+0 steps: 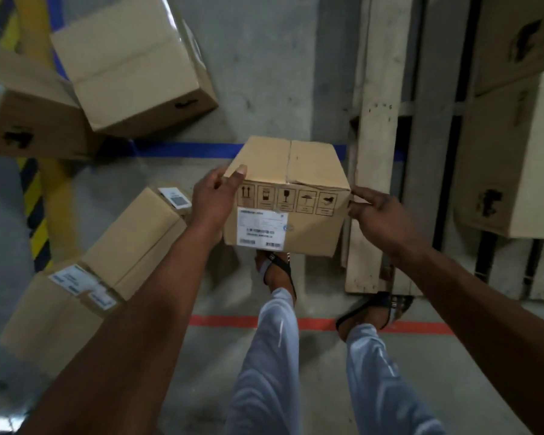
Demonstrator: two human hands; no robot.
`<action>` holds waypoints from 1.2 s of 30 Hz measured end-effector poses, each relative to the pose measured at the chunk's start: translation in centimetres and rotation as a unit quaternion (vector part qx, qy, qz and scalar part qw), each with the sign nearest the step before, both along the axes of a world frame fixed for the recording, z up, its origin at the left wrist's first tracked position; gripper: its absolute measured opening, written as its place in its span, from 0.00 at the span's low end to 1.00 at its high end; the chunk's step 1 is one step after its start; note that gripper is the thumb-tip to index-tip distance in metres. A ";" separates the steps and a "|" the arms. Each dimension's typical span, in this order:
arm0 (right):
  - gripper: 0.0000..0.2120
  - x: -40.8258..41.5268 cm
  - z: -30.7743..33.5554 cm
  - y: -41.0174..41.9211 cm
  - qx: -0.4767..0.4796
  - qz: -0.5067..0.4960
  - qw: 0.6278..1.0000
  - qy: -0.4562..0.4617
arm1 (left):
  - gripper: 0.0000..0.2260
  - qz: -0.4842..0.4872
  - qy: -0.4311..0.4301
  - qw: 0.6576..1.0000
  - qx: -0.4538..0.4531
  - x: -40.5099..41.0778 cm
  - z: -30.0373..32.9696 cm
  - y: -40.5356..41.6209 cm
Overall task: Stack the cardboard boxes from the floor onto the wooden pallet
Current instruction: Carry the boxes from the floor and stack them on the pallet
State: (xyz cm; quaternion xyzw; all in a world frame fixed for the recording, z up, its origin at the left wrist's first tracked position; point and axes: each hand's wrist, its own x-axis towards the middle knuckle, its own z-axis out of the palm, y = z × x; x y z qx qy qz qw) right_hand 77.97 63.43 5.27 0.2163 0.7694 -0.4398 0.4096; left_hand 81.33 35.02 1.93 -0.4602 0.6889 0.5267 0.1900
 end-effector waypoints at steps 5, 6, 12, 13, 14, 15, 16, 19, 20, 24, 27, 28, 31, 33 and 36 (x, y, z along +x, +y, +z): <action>0.21 2.4 -0.3 -2.3 -0.071 -0.050 0.995 0.037 | 0.33 -0.022 0.005 0.996 -0.082 -0.8 -3.1 -1.0; 0.23 3.0 -0.4 -3.0 -0.096 -0.061 0.993 0.031 | 0.35 0.000 -0.005 0.995 -0.099 -1.0 -3.3 -1.3; 0.24 4.2 -2.4 -6.2 -0.139 -0.088 0.986 -0.035 | 0.20 0.138 -0.052 0.983 -0.105 -0.5 -5.6 -7.7; 0.23 3.9 -3.3 -6.4 -0.114 -0.102 0.987 -0.038 | 0.19 0.119 -0.047 0.986 -0.107 -0.3 -5.4 -8.2; 0.22 3.4 -4.1 -6.6 -0.091 -0.115 0.988 -0.045 | 0.18 0.096 -0.048 0.989 -0.106 0.0 -5.9 -9.0; 0.21 2.8 -4.9 -6.7 -0.074 -0.121 0.989 -0.051 | 0.16 0.082 -0.042 0.991 -0.099 0.1 -5.6 -9.1; 0.20 2.2 -6.1 -6.6 -0.053 -0.117 0.990 -0.061 | 0.15 0.077 -0.035 0.992 -0.096 0.0 -5.0 -9.0; 0.20 0.8 -8.1 -6.9 -0.041 -0.086 0.993 -0.073 | 0.13 0.084 -0.036 0.992 -0.087 0.5 -5.3 -10.1; 0.19 0.3 -8.3 -7.2 -0.058 -0.083 0.992 -0.074 | 0.14 0.083 -0.042 0.992 -0.085 0.7 -5.8 -10.6; 0.36 0.2 -9.6 -7.9 -0.122 -0.112 0.979 -0.122 | 0.22 0.100 -0.058 0.992 -0.041 2.0 -6.1 -11.7; 0.46 1.3 -9.9 -8.1 -0.131 -0.176 0.961 -0.168 | 0.20 0.101 -0.056 0.993 -0.028 3.3 -5.9 -12.0; 0.41 1.7 -9.5 -8.0 -0.124 -0.190 0.961 -0.159 | 0.19 0.106 -0.058 0.992 -0.024 3.7 -5.7 -11.8; 0.21 3.1 -7.8 -6.5 -0.119 -0.157 0.973 -0.122 | 0.17 0.115 -0.105 0.988 -0.002 4.3 -3.5 -10.3; 0.26 4.0 -6.4 -4.9 -0.115 -0.154 0.974 -0.123 | 0.24 0.112 -0.129 0.985 0.017 5.0 -1.5 -9.4; 0.22 4.6 -2.4 -1.4 -0.105 -0.188 0.966 -0.144 | 0.31 0.109 -0.129 0.985 0.029 5.1 1.8 -7.5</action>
